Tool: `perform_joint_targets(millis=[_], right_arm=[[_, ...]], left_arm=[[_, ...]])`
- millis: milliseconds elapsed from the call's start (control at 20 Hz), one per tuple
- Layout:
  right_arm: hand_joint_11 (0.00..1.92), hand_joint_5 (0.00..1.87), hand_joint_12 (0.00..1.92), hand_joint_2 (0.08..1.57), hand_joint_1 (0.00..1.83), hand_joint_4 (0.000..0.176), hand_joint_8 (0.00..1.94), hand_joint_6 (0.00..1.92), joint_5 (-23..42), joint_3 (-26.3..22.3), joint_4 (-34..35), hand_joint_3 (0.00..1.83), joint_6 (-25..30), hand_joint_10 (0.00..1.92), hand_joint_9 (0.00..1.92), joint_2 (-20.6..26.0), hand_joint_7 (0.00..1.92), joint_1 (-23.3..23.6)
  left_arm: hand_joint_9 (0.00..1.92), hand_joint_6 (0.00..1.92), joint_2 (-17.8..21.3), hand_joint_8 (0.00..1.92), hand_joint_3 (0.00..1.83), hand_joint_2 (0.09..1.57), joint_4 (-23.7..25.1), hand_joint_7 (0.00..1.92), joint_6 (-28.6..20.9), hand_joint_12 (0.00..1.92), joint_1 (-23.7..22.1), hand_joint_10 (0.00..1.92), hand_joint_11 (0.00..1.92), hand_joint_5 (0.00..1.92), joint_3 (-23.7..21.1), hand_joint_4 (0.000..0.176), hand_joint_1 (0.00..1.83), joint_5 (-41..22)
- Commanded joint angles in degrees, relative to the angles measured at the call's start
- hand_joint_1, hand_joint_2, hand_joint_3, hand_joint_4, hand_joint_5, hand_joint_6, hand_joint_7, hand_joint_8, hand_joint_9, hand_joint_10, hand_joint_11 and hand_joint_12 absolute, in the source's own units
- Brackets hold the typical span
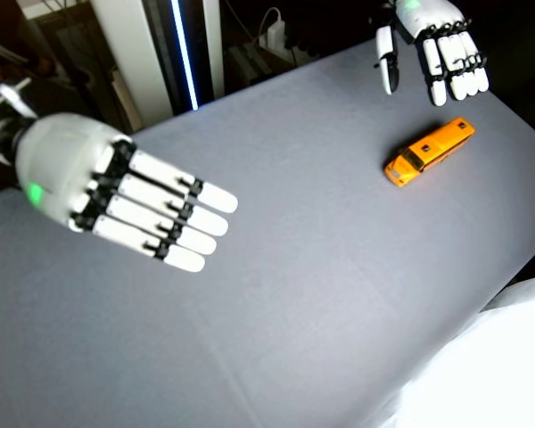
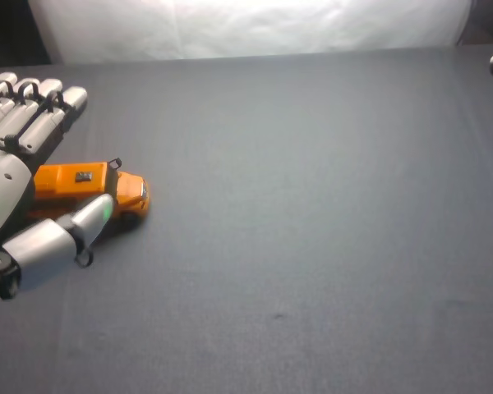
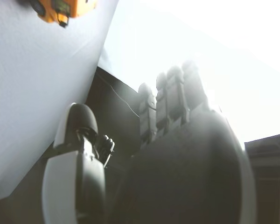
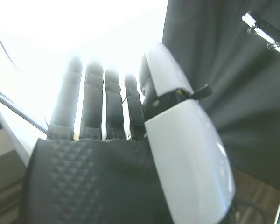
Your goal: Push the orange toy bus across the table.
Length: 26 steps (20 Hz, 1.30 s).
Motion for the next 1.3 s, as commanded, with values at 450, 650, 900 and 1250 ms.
perform_joint_targets(millis=[450,650,900,1250], right_arm=[[0.0,0.16,0.0,1.35,0.0,0.056,0.0,0.0,5.59,0.55,0.23,0.0,0.14,0.0,0.0,-0.63,0.14,0.4],[0.0,0.16,0.0,1.35,0.0,0.056,0.0,0.0,5.07,0.7,0.0,0.0,0.14,0.0,0.0,-0.96,0.14,0.4],[0.0,0.17,0.0,1.4,0.08,0.057,0.01,0.0,4.57,0.77,-0.04,0.01,0.2,0.0,0.0,-1.36,0.16,0.41],[0.06,0.2,0.03,1.41,0.18,0.034,0.0,0.01,4.37,0.74,-0.42,0.0,0.87,0.01,0.05,-1.62,0.19,0.4]], left_arm=[[0.01,0.0,1.0,0.0,0.0,1.32,-0.43,0.04,0.86,0.0,0.89,0.0,0.0,0.07,0.25,0.0,0.0,-4.61],[0.01,0.0,1.43,0.0,0.0,1.32,-6.73,0.04,2.99,0.0,3.1,0.0,0.0,0.07,0.8,0.0,0.0,-3.68],[0.01,0.0,0.94,0.0,0.0,1.32,-17.1,0.01,3.02,0.01,7.11,0.0,0.01,0.01,2.65,0.0,0.0,-4.33],[0.01,0.0,-0.65,0.0,0.0,1.3,-24.24,0.0,3.01,0.02,7.34,0.0,0.06,0.0,7.18,0.0,0.0,1.92]])
